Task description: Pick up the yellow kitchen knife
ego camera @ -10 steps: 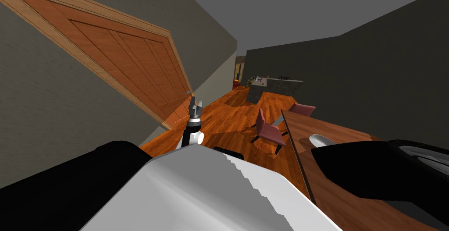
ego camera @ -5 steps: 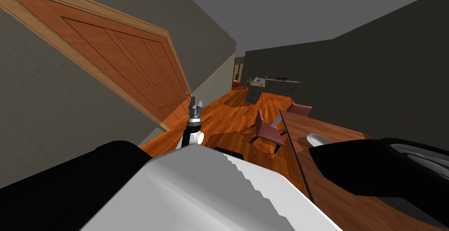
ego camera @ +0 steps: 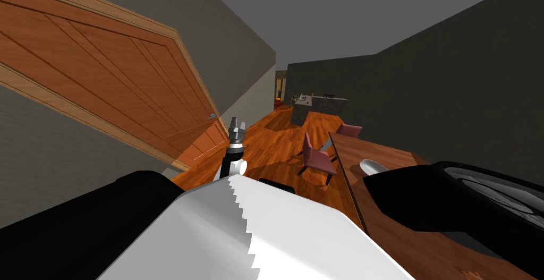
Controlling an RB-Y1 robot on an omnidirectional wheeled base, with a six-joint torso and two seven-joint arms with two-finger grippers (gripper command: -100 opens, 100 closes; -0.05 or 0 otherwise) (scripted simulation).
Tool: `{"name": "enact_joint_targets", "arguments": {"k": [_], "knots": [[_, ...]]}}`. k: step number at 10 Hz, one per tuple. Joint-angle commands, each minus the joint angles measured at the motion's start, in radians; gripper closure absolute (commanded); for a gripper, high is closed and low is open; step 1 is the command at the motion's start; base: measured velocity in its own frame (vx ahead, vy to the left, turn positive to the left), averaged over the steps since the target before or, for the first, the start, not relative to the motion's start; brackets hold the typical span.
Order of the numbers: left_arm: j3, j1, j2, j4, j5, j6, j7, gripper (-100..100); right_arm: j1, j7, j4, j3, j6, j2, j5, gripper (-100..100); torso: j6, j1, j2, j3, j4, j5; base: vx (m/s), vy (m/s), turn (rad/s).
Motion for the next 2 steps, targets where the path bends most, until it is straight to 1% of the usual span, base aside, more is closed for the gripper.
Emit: {"name": "enact_joint_targets", "arguments": {"k": [1, 2], "knots": [[0.000, 0.000, 0.000, 0.000, 0.000, 0.000, 0.000, 0, 0.000, 0.000, 0.000, 0.000, 0.000, 0.000, 0.000, 100, 0.000, 0.000, 0.000, 0.000, 0.000, 0.000, 0.062, -0.023, -0.023], [0.000, 0.000, 0.000, 0.000, 0.000, 0.000, 0.000, 0, 0.001, 0.003, -0.001, -0.001, -0.002, 0.000, 0.001, 0, -0.001, 0.002, 0.005, 0.003, 0.001, 0.000, 0.014, -0.004, 0.008]]}}
